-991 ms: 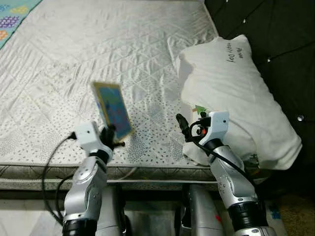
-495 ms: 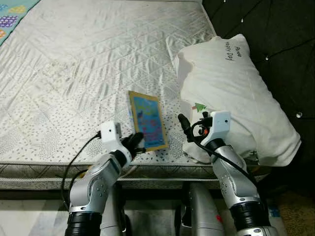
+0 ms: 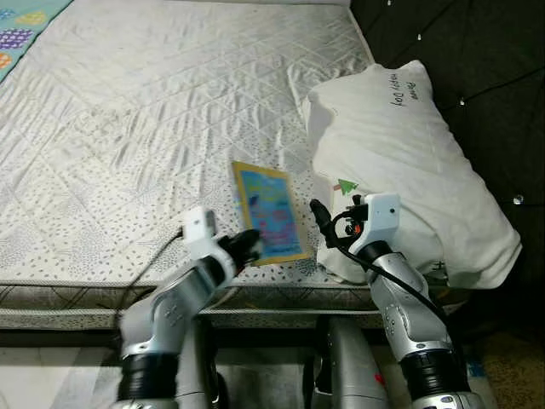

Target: Clean up the room

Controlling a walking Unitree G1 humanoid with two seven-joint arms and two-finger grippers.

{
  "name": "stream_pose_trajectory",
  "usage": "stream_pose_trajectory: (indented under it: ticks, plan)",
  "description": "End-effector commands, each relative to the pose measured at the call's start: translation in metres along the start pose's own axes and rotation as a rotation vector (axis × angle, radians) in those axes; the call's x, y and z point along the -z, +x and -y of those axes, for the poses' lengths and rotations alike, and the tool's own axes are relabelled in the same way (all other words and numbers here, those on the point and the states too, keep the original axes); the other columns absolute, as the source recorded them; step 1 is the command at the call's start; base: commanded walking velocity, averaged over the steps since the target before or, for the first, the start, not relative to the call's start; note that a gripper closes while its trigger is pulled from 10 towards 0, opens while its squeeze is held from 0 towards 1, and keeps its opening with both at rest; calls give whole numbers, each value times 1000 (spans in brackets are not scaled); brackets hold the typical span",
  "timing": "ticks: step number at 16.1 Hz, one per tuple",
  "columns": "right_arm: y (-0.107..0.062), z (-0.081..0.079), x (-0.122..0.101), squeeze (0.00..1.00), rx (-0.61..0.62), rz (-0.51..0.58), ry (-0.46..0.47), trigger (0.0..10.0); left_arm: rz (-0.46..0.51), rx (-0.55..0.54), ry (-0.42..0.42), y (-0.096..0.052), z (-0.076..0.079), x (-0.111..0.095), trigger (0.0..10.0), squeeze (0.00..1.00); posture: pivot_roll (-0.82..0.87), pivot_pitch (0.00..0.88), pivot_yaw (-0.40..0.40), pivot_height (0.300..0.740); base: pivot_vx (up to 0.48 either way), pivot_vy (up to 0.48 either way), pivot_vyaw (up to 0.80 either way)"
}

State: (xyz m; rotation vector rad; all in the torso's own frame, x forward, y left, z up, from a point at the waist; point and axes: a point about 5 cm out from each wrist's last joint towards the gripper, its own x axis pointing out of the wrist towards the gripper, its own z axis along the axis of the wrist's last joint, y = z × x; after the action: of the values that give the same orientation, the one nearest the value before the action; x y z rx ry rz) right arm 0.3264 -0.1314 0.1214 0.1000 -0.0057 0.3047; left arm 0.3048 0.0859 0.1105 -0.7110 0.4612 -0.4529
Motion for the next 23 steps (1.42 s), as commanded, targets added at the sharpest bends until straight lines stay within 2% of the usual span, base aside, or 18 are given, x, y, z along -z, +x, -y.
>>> stream_pose_trajectory:
  ticks: [1,5,7,10,12,15,18,23]
  plan:
    - [-1,2,2,0,9,-5,-1,10000,-23,45,-25,6,13,3,10000,0,-21,144,-22,571,0,0,0]
    - [-2,4,2,0,17,-6,-4,10000,-35,69,-75,10,20,4,10000,0,-28,149,-19,571,0,0,0]
    - [-3,5,3,0,22,-9,-5,10000,-62,16,-71,6,7,7,10000,0,-29,157,-17,571,0,0,0]
    - [-3,5,4,0,25,-12,-3,10000,-77,-48,-114,2,-8,9,10000,0,-23,166,-21,571,0,0,0]
    - [-2,4,3,0,22,-13,-1,10000,-98,-103,-86,0,-18,11,10000,0,-26,168,-23,571,0,0,0]
    - [-2,7,3,0,25,-15,-3,10000,-88,-208,-20,-4,-47,4,10000,0,-27,171,-30,571,0,0,0]
    - [-1,5,2,0,21,-16,-4,10000,-121,-255,-4,-1,-69,2,10000,0,-30,173,-37,571,0,0,0]
    - [-2,10,0,0,29,-13,-8,10000,-115,-273,77,5,-82,-18,10000,0,-45,177,-38,571,0,0,0]
